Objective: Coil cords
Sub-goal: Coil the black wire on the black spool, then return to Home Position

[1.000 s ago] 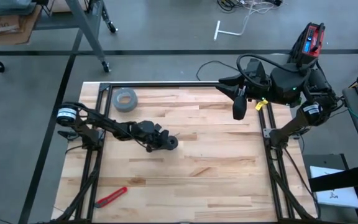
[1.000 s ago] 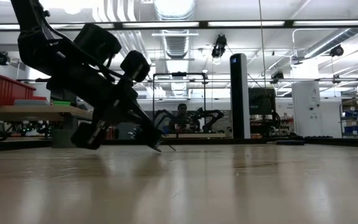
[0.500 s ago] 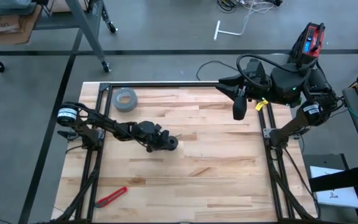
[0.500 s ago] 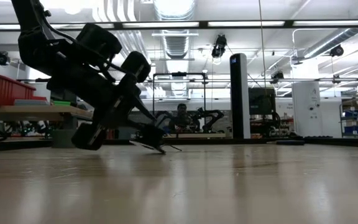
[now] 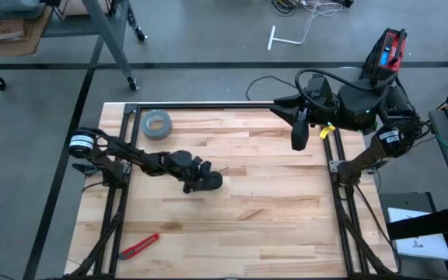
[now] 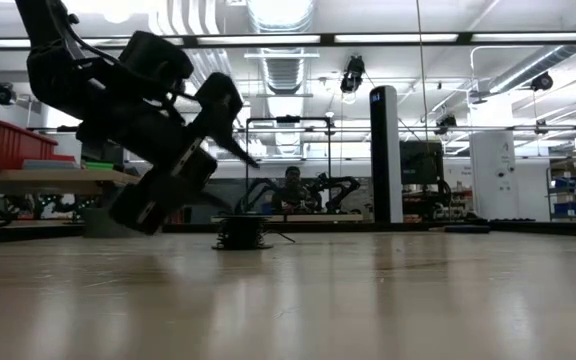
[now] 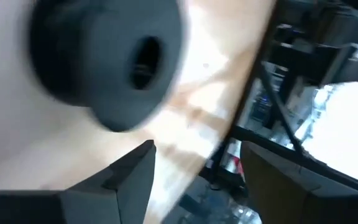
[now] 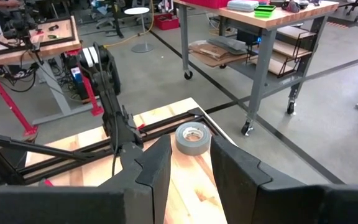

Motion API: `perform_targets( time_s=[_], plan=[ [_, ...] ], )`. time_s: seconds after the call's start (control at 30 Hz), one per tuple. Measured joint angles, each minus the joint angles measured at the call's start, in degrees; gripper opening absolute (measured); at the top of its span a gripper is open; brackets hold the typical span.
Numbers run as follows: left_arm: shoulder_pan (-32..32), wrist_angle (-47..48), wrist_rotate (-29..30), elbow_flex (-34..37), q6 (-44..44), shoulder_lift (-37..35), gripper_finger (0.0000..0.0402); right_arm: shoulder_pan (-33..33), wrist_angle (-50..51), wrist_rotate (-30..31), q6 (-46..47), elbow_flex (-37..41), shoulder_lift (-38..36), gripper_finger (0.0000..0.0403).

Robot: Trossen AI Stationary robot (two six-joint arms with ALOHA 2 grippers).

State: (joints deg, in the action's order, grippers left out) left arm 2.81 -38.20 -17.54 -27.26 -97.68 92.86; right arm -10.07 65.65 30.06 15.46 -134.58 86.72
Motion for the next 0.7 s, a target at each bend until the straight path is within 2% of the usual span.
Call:
perform_targets(
  time_s=[0.37,0.47,0.57,0.63,0.7],
  plan=[
    [0.0,-9.5,-0.3,0.0,-1.9,-6.9,0.0185,0.0,0.2,0.0,0.6,0.0,0.0,0.0108],
    [0.0,-16.9,-0.1,0.0,-1.9,-11.3,0.0185,0.5,2.8,-0.2,9.4,0.6,0.5,0.0108],
    [0.0,-24.0,5.0,-0.3,1.2,-17.2,0.0187,3.4,15.5,-4.5,24.2,2.2,2.2,0.0108],
    [0.0,-25.5,10.4,-1.1,6.1,-21.7,0.0188,4.9,22.6,-5.9,27.8,4.7,4.3,0.0108],
    [0.0,-25.4,14.6,-2.0,12.3,-26.4,0.0186,5.5,24.6,-6.4,28.2,8.3,6.6,0.0108]
  ],
)
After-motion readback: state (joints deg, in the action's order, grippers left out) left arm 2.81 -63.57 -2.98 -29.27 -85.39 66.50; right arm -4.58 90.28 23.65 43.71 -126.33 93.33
